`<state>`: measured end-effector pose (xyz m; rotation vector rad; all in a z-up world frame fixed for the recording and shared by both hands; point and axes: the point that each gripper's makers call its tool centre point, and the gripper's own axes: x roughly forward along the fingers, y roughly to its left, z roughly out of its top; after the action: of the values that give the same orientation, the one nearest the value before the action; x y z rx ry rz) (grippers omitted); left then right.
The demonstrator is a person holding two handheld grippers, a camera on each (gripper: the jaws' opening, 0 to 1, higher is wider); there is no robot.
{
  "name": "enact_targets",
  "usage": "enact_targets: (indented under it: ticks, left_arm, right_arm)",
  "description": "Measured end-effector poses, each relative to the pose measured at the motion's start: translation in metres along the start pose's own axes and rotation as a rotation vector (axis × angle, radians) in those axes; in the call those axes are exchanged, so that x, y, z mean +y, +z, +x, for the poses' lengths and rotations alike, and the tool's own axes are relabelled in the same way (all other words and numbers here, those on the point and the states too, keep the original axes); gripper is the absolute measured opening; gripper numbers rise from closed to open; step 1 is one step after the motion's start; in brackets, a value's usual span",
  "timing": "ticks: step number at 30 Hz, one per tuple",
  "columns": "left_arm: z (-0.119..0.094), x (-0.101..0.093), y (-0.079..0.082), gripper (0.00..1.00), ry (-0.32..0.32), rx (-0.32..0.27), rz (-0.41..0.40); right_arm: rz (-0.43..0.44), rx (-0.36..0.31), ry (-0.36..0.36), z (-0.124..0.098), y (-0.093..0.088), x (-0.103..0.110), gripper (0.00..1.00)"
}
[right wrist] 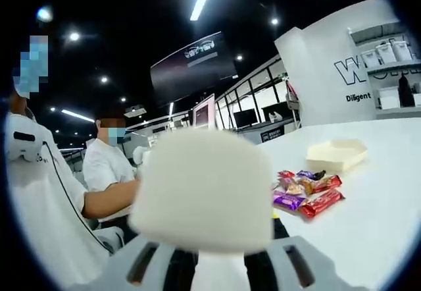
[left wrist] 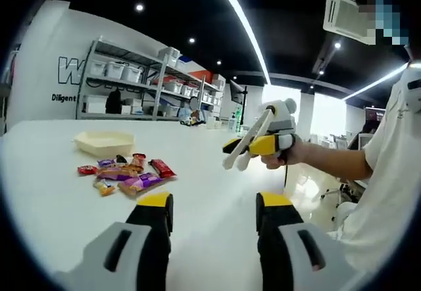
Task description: Place the target food into the container with the food tongs after gripping and lifting it, then release it inside without dropping or visibly crushing the food.
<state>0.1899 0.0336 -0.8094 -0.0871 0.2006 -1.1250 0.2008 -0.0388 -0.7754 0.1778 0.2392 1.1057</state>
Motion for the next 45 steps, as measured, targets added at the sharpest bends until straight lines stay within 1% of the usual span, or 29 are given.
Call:
enact_targets:
  ticks: [3, 6, 8, 11, 13, 15, 16, 18, 21, 22, 23, 25, 26, 27, 28, 30, 31, 32, 34, 36, 38, 40, 41, 44, 45]
  left_arm:
    - [-0.002, -0.001, -0.001, 0.47, 0.004, -0.005, -0.006]
    - [-0.004, -0.001, -0.002, 0.46, 0.017, -0.005, -0.003]
    - [-0.005, -0.001, -0.003, 0.45, 0.021, -0.005, -0.002]
    - [-0.007, -0.002, -0.004, 0.44, 0.025, -0.005, -0.005]
    - [-0.008, -0.003, -0.005, 0.44, 0.03, -0.006, -0.007]
    - [-0.008, -0.003, -0.006, 0.43, 0.035, -0.011, -0.01]
    - [-0.008, -0.003, -0.006, 0.43, 0.036, -0.012, -0.01]
    - [-0.008, -0.004, -0.006, 0.43, 0.033, -0.015, -0.018]
    - [-0.009, -0.003, -0.005, 0.42, 0.034, -0.023, -0.025]
    - [-0.009, -0.002, -0.005, 0.42, 0.039, -0.022, -0.024]
    - [-0.009, -0.001, -0.006, 0.42, 0.041, -0.021, -0.024]
    - [-0.008, -0.001, -0.006, 0.42, 0.037, -0.024, -0.035]
    - [-0.008, -0.002, -0.006, 0.42, 0.035, -0.027, -0.039]
    - [-0.008, -0.002, -0.006, 0.42, 0.034, -0.028, -0.04]
    - [-0.008, -0.003, -0.006, 0.42, 0.03, -0.027, -0.038]
    - [-0.008, -0.004, -0.006, 0.41, 0.028, -0.029, -0.037]
    - [-0.008, -0.004, -0.006, 0.41, 0.027, -0.029, -0.037]
    - [-0.008, -0.004, -0.007, 0.41, 0.026, -0.027, -0.034]
    - [-0.009, -0.004, -0.007, 0.41, 0.025, -0.026, -0.032]
    - [-0.01, -0.005, -0.008, 0.41, 0.019, -0.026, -0.041]
    - [-0.011, -0.005, -0.008, 0.41, 0.02, -0.028, -0.04]
    - [-0.014, -0.004, -0.007, 0.4, 0.021, -0.034, -0.039]
    - [-0.015, -0.003, -0.007, 0.39, 0.023, -0.036, -0.038]
    - [-0.017, 0.0, -0.008, 0.39, 0.029, -0.037, -0.044]
    - [-0.018, 0.0, -0.008, 0.39, 0.03, -0.038, -0.046]
  right_arm:
    - [-0.016, 0.007, -0.028, 0.005, 0.006, -0.011, 0.2]
    - [-0.008, 0.007, -0.043, 0.012, 0.012, -0.023, 0.2]
    - [-0.016, 0.022, -0.057, 0.016, 0.013, -0.031, 0.19]
    - [-0.034, 0.047, -0.099, 0.022, 0.014, -0.048, 0.2]
    - [-0.04, 0.056, -0.167, 0.022, 0.015, -0.066, 0.2]
    - [-0.01, 0.058, -0.206, 0.022, 0.015, -0.079, 0.2]
    - [-0.008, 0.06, -0.205, 0.023, 0.015, -0.082, 0.2]
    - [-0.004, 0.069, -0.246, 0.024, 0.014, -0.091, 0.2]
    - [0.012, 0.076, -0.322, 0.024, 0.014, -0.109, 0.2]
    - [0.022, 0.082, -0.337, 0.025, 0.012, -0.113, 0.2]
    - [0.009, 0.09, -0.385, 0.026, 0.011, -0.123, 0.2]
    - [0.009, 0.096, -0.411, 0.027, 0.01, -0.128, 0.2]
    - [0.012, 0.087, -0.441, 0.029, 0.011, -0.133, 0.2]
    - [0.021, 0.083, -0.451, 0.029, 0.011, -0.135, 0.2]
    - [0.045, 0.079, -0.499, 0.029, 0.011, -0.146, 0.2]
    - [0.056, 0.101, -0.542, 0.029, 0.006, -0.154, 0.2]
    - [0.078, 0.1, -0.559, 0.031, 0.004, -0.158, 0.2]
    - [0.088, 0.109, -0.586, 0.032, 0.001, -0.161, 0.2]
    - [0.078, 0.12, -0.601, 0.036, -0.001, -0.164, 0.2]
    - [0.05, 0.155, -0.643, 0.039, -0.007, -0.167, 0.2]
    - [0.034, 0.162, -0.653, 0.042, -0.008, -0.167, 0.2]
    - [-0.012, 0.192, -0.68, 0.046, -0.01, -0.166, 0.2]
    - [-0.034, 0.189, -0.692, 0.048, -0.008, -0.165, 0.2]
    - [-0.04, 0.195, -0.698, 0.054, -0.008, -0.162, 0.2]
    - [-0.053, 0.21, -0.703, 0.056, -0.01, -0.161, 0.2]
